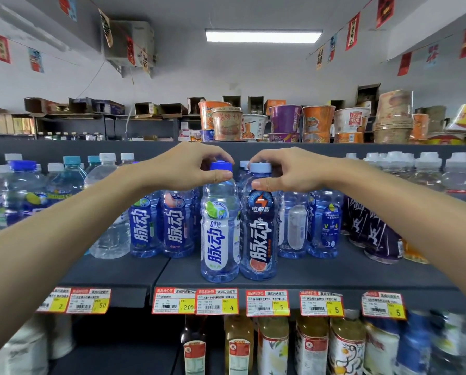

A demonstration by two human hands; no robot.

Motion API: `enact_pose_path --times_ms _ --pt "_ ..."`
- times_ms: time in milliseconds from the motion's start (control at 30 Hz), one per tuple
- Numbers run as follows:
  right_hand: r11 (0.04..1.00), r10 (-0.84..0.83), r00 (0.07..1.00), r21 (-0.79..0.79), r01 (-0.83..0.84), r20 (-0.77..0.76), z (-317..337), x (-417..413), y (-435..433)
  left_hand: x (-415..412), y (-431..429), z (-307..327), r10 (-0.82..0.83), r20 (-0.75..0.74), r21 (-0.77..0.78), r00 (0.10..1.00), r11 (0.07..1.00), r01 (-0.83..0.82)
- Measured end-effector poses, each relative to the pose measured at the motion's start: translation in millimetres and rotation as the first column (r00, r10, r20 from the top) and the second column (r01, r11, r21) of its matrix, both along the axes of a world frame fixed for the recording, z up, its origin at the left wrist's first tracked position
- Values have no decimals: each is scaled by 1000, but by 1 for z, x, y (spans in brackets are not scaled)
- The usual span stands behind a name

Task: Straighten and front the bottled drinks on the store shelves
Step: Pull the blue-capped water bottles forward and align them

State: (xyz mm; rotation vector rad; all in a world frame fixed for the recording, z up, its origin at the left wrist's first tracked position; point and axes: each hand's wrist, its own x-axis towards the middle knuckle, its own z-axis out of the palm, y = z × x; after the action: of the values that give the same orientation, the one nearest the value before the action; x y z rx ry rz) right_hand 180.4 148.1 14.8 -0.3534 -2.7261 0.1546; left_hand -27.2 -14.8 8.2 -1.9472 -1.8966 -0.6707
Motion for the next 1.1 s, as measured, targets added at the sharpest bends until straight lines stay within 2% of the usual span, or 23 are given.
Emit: enact_pose_path --times_ms 233,367,533,667,800,900,1033,1100 --pt "998 -11 998 66 15 -57 -18 1 -3 4 -2 -1 37 -25 -30 999 999 -38" --pt "996 -17 997 83 23 -79 -24 6 -2 15 3 3 -43 -47 109 998 993 48" --pt "998 -33 990 55 41 -140 -27 27 4 42 23 11 -72 -211 101 975 990 95" --pt "996 -43 987 72 55 -156 -30 50 17 74 40 9 -77 -237 87 969 991 100" --pt "986 -67 980 135 93 -186 -19 72 42 101 61 12 14 -289 23 957 1000 -7" --pt "948 -121 968 264 179 -221 -16 82 67 114 81 13 100 -331 -29 938 993 -116" --pt "858 -181 941 423 293 -285 -18 87 92 125 109 12 247 -465 -15 850 958 -287" --pt "835 -211 941 452 314 -264 -20 87 100 127 120 13 298 -473 -60 829 928 -368"
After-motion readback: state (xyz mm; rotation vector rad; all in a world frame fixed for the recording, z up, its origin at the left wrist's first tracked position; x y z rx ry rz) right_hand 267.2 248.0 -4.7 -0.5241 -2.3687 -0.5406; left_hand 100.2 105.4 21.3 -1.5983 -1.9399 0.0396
